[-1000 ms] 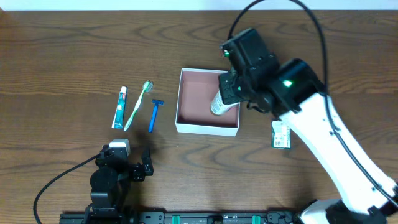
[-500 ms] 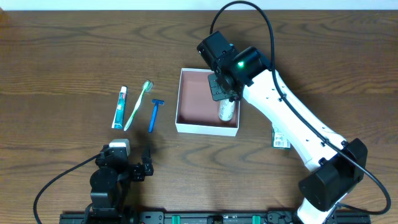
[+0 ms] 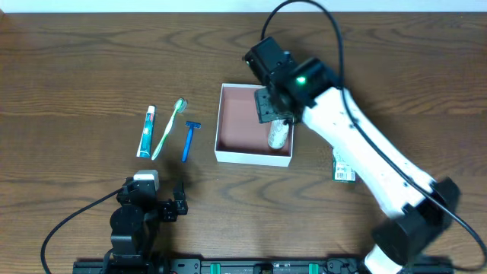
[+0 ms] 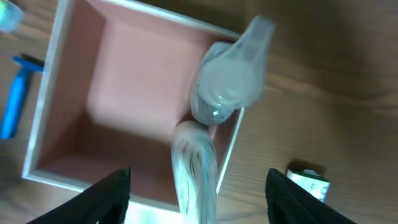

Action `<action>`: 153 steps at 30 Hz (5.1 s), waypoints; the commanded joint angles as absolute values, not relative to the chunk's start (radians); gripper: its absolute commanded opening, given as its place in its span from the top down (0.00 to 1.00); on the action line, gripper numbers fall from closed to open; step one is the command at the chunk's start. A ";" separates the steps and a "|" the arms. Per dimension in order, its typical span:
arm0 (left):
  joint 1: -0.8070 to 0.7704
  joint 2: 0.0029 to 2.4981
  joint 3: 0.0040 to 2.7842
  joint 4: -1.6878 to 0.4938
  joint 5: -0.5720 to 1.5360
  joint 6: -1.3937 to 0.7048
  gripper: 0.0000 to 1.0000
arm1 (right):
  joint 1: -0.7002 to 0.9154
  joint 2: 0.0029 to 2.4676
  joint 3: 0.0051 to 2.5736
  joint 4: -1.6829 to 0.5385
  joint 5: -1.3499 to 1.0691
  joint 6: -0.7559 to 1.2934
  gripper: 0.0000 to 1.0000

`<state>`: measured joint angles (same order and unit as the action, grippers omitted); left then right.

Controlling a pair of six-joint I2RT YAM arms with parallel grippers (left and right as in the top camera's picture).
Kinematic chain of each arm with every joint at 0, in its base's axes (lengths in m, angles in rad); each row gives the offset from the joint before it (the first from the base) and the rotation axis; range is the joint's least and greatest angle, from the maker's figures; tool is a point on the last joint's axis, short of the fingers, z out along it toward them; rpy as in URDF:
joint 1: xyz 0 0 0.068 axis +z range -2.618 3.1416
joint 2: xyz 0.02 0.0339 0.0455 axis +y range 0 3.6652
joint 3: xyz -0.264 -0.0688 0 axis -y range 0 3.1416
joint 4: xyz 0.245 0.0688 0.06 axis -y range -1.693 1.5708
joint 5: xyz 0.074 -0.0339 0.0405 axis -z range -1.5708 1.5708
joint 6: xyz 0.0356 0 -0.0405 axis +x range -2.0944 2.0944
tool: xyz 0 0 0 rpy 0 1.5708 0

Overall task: Pack container
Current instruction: 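Lower the lotion tube into the box and open the right gripper, then move the right gripper to the green soap package and grasp it, then place the soap package into the box with the right gripper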

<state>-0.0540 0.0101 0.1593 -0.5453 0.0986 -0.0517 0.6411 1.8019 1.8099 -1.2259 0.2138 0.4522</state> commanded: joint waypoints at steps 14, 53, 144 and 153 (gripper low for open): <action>-0.049 0.004 0.147 -0.545 0.105 -0.053 0.02 | 0.231 1.517 1.710 -1.442 0.175 0.448 0.15; -0.049 0.004 0.147 -0.545 0.105 -0.053 0.02 | 0.137 1.695 0.873 -0.684 -0.024 0.309 0.58; -0.049 0.004 0.147 -0.545 0.105 -0.053 0.02 | 0.648 2.059 1.529 -0.464 -0.015 -0.427 0.55; -0.049 0.004 0.147 -0.545 0.105 -0.053 0.02 | 0.665 1.962 1.586 -0.497 -0.015 -0.442 0.29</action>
<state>-0.0540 0.0101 0.1593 -0.5453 0.0986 -0.0517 0.6483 2.0495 1.5398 -0.4908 -0.0177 -0.4213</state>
